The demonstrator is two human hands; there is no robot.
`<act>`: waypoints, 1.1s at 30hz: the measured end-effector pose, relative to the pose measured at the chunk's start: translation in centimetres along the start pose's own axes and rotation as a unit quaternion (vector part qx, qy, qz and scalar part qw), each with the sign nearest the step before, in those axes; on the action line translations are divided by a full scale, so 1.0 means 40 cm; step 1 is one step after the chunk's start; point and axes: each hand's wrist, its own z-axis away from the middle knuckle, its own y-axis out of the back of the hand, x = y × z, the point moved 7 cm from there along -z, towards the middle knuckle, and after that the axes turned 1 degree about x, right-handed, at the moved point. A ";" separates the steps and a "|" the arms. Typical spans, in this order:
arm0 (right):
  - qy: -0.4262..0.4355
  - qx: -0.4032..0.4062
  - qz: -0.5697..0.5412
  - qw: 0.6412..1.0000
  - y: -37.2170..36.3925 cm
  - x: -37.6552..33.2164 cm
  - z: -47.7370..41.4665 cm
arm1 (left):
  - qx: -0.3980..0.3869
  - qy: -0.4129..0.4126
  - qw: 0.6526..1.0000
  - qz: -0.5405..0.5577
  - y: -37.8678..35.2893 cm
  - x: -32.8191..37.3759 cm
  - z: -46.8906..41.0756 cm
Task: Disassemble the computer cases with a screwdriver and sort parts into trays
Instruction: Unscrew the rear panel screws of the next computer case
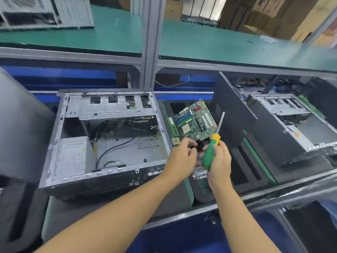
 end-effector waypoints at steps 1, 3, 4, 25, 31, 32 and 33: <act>-0.002 -0.030 -0.011 0.999 -0.043 -0.003 0.034 | 0.016 -0.006 1.000 0.009 0.052 0.010 0.009; -0.021 -0.086 -0.034 0.995 -0.132 0.010 0.107 | 0.044 -0.020 0.999 -0.007 0.167 0.013 0.027; -0.033 -0.105 -0.037 0.993 -0.173 0.024 0.145 | 0.050 -0.028 0.997 -0.043 0.228 0.006 0.036; -0.271 -0.225 0.161 0.922 -0.422 0.561 0.828 | -0.159 -0.133 0.838 -0.505 0.799 -0.358 0.243; -0.245 -0.213 0.233 0.917 -0.473 0.620 0.828 | -0.187 -0.166 0.818 -0.517 0.800 -0.376 0.243; -0.243 -0.203 0.228 0.921 -0.479 0.623 0.821 | -0.187 -0.165 0.821 -0.513 0.800 -0.377 0.244; -0.242 -0.195 0.221 0.925 -0.484 0.627 0.814 | -0.185 -0.164 0.823 -0.511 0.801 -0.378 0.244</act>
